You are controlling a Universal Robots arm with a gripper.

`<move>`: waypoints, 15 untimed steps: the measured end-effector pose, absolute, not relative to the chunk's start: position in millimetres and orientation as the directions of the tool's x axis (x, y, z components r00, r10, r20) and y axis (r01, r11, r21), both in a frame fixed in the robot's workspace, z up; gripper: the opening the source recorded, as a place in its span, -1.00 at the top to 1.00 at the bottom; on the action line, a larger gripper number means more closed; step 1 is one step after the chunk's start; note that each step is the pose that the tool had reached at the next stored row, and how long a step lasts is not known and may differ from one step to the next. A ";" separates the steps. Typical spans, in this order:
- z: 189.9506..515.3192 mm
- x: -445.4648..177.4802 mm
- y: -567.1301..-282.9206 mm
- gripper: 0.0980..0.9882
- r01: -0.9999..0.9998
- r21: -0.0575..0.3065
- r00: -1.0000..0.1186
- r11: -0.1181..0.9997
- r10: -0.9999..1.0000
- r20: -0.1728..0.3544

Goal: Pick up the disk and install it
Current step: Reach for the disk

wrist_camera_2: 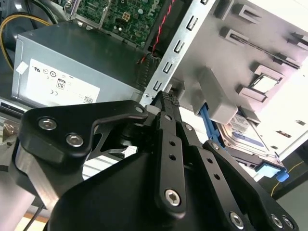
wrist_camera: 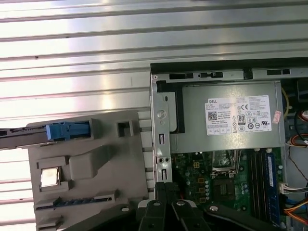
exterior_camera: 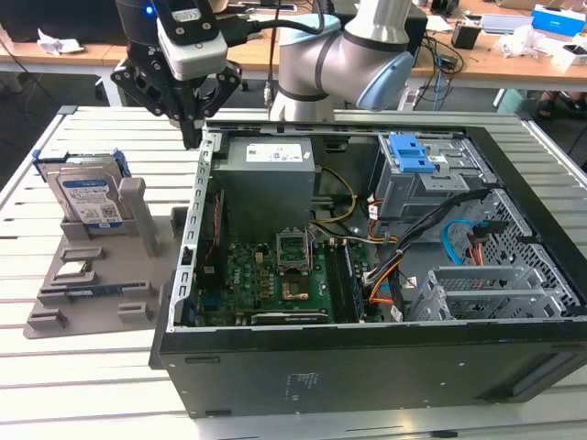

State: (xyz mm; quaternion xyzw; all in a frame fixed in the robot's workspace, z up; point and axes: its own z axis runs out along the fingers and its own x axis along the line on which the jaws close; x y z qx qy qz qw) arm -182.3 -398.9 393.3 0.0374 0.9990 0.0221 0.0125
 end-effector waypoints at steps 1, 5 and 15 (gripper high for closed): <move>393.3 -184.1 -398.8 0.98 0.074 0.045 -0.997 0.996 0.075 -0.023; 393.3 -190.0 -398.9 0.98 0.074 0.045 -0.997 0.996 0.075 -0.023; 393.3 -203.0 -398.9 0.98 0.074 0.045 -0.997 0.996 0.075 -0.023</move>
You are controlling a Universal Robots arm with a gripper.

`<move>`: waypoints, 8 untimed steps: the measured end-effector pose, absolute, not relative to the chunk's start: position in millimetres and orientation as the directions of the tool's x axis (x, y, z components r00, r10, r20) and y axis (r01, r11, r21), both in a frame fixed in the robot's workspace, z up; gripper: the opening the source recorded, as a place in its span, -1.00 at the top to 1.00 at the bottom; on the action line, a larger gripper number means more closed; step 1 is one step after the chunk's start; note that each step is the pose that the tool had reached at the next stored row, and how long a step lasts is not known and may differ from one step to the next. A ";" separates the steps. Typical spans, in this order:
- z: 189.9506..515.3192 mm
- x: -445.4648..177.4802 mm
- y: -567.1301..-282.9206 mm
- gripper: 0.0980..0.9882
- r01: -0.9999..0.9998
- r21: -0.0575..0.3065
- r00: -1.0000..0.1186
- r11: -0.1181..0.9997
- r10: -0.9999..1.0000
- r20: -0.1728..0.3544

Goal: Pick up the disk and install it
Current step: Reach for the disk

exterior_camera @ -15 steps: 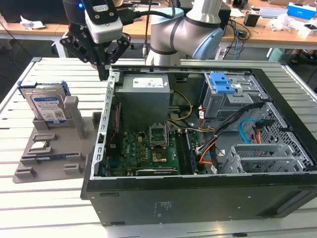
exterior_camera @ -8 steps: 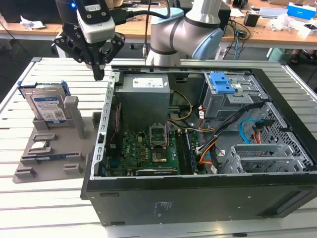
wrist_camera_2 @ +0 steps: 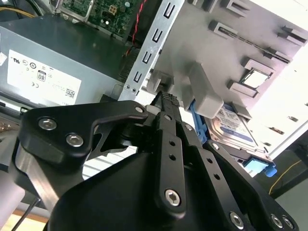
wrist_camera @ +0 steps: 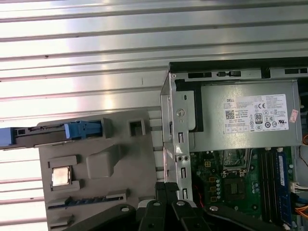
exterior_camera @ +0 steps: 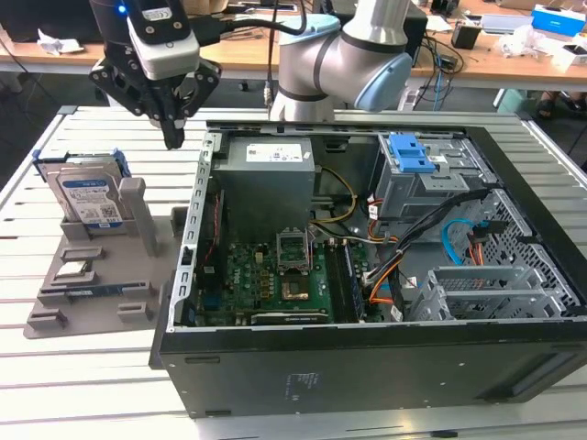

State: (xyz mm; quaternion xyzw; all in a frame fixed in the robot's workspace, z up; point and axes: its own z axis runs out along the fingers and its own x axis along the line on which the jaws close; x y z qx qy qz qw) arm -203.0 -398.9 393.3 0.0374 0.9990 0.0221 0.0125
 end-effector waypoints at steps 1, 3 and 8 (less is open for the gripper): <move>393.3 -204.3 -398.9 0.98 0.074 0.045 -0.997 0.996 0.075 -0.023; 393.3 -206.6 -398.8 0.98 0.074 0.045 -0.997 0.996 0.075 -0.023; 393.3 -213.3 -398.8 0.98 0.074 0.045 -0.997 0.996 0.075 -0.023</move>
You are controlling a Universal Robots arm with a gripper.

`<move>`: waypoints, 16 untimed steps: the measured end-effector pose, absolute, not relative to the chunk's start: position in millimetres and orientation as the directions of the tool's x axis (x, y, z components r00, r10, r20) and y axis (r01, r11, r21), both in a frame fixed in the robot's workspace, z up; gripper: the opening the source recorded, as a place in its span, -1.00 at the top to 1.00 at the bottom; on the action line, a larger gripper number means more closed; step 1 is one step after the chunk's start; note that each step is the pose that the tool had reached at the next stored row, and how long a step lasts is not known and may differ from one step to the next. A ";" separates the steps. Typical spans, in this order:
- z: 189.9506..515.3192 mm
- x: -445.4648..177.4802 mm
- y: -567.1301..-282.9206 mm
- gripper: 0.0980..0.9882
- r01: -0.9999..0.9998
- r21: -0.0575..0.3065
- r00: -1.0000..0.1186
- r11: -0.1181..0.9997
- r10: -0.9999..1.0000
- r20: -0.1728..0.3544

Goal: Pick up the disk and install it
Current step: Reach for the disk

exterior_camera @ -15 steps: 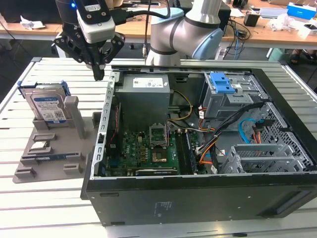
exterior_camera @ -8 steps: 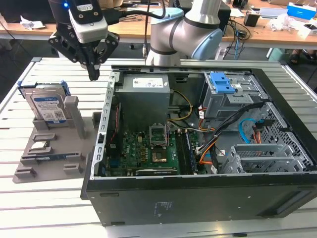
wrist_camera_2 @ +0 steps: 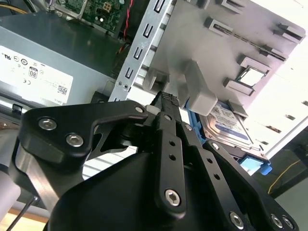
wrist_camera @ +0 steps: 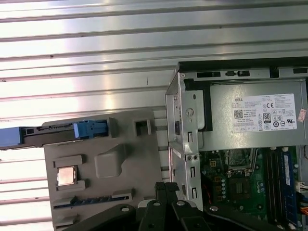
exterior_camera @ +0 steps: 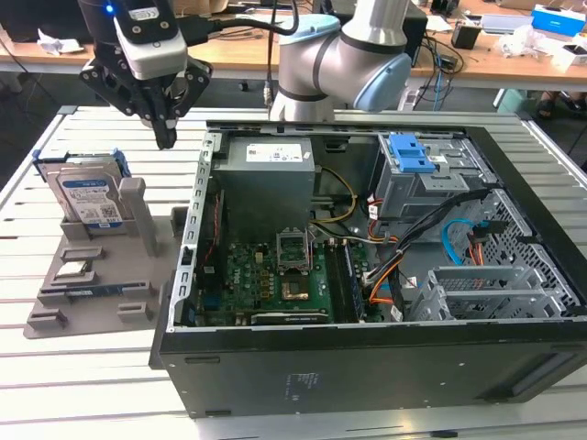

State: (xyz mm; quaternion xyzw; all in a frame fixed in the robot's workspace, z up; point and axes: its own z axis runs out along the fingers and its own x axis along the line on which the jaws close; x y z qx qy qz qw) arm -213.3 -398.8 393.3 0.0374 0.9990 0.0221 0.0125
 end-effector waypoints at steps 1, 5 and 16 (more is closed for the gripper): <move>393.2 -214.3 -398.9 0.98 0.074 0.045 -0.997 0.996 0.075 -0.023; 393.3 -221.1 -398.9 0.98 0.074 0.045 -0.997 0.996 0.075 -0.023; 393.3 -237.0 -398.8 0.98 0.074 0.045 -0.997 0.996 0.075 -0.023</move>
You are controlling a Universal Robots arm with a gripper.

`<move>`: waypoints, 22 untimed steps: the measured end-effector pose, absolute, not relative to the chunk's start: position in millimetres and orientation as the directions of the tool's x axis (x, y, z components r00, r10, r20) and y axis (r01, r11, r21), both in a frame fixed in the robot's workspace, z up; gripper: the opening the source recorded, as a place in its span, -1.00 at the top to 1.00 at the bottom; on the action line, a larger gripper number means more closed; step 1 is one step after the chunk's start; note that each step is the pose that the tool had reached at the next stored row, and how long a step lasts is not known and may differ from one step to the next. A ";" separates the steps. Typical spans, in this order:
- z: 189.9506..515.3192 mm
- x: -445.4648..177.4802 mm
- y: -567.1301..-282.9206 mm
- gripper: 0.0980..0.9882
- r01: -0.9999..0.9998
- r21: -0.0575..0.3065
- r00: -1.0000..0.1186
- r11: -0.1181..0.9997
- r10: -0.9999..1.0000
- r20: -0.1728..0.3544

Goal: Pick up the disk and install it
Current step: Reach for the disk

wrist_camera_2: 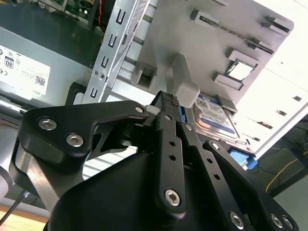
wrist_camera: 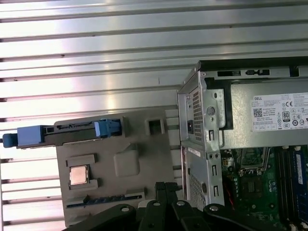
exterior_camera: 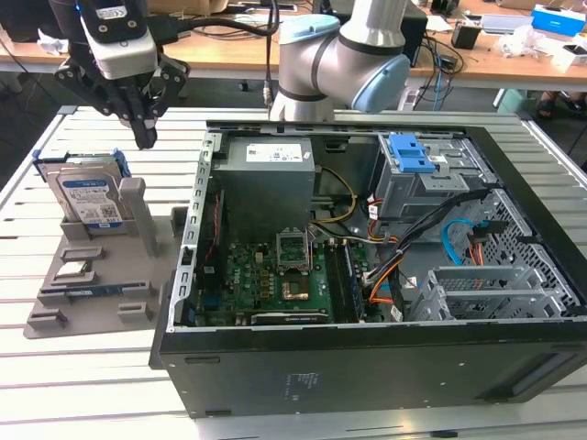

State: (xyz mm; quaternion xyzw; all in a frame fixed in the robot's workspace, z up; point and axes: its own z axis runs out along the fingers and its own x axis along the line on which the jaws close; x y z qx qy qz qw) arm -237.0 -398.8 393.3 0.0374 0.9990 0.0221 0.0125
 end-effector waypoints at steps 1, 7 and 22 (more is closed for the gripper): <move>393.3 -239.9 -398.8 0.98 0.074 0.045 -0.997 0.996 0.075 -0.023; 393.3 -250.2 -398.9 0.98 0.074 0.045 -0.997 0.996 0.075 -0.023; 393.3 -280.9 -398.8 0.98 0.074 0.045 -0.997 0.996 0.075 -0.023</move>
